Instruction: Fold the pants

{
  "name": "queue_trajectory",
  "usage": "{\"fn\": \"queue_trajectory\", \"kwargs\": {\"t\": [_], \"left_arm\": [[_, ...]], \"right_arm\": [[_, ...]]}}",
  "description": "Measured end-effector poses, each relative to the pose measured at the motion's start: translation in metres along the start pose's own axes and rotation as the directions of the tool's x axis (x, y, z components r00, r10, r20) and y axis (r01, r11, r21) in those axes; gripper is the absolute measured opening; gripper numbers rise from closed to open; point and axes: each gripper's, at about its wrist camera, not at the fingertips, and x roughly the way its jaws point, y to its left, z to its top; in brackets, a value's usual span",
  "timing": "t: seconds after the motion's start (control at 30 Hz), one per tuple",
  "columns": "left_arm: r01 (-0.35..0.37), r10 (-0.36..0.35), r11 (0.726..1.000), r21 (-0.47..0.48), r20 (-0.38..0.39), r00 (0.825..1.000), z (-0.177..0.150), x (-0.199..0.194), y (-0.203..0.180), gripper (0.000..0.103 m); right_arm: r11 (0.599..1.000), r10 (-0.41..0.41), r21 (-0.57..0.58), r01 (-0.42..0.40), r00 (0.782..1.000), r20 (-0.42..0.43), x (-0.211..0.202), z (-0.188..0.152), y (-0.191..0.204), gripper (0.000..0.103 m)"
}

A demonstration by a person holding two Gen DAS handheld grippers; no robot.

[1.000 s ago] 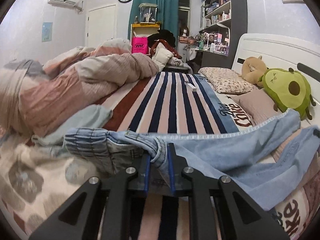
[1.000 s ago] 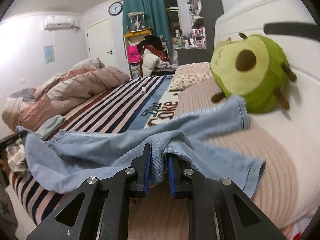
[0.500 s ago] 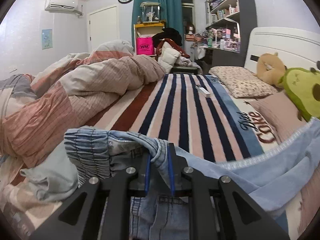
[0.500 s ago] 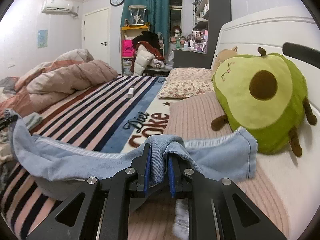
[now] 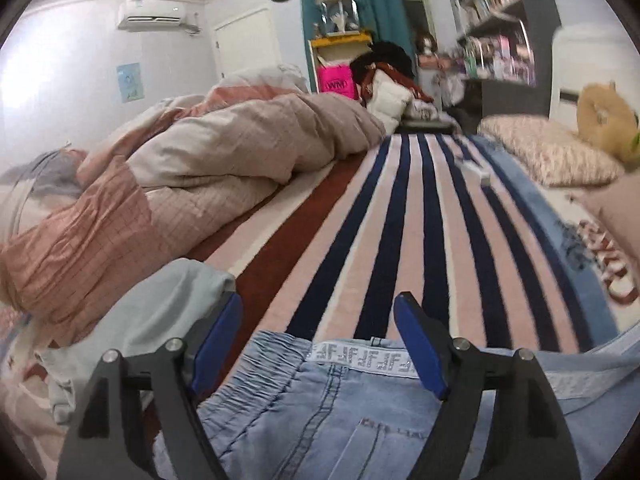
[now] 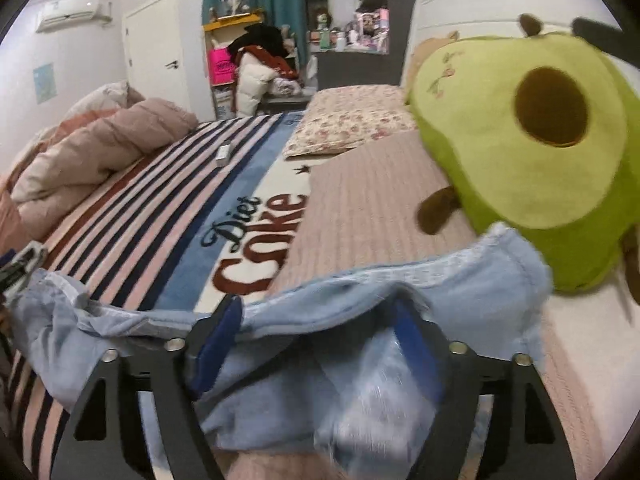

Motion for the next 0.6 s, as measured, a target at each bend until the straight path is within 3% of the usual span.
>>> {"fn": "queue_trajectory", "kwargs": {"t": [0.03, 0.17, 0.3, 0.53, 0.6], "left_arm": [[0.029, -0.029, 1.000, -0.005, 0.011, 1.000, 0.000, -0.008, 0.004, 0.076], [0.164, -0.164, 0.986, 0.022, -0.009, 0.986, -0.014, -0.028, 0.000, 0.081], [0.233, -0.232, 0.972, 0.021, -0.039, 0.972, -0.023, -0.031, -0.006, 0.081], [0.254, -0.253, 0.967, 0.017, -0.042, 0.966, -0.028, -0.030, -0.011, 0.081], [0.256, -0.255, 0.967, 0.018, -0.038, 0.966, -0.029, -0.030, -0.011, 0.081]], "right_arm": [[1.000, -0.024, -0.007, 0.024, 1.000, 0.008, -0.008, -0.002, 0.000, 0.089], [0.995, -0.074, -0.060, 0.076, 0.996, 0.040, -0.046, -0.014, 0.001, 0.091], [0.991, -0.110, -0.075, 0.107, 0.993, -0.036, -0.055, -0.033, -0.002, 0.091], [0.986, -0.024, -0.167, 0.005, 0.993, -0.113, -0.025, -0.058, 0.013, 0.091], [0.964, -0.108, -0.257, 0.074, 0.987, -0.121, -0.013, -0.063, 0.027, 0.091]]}}
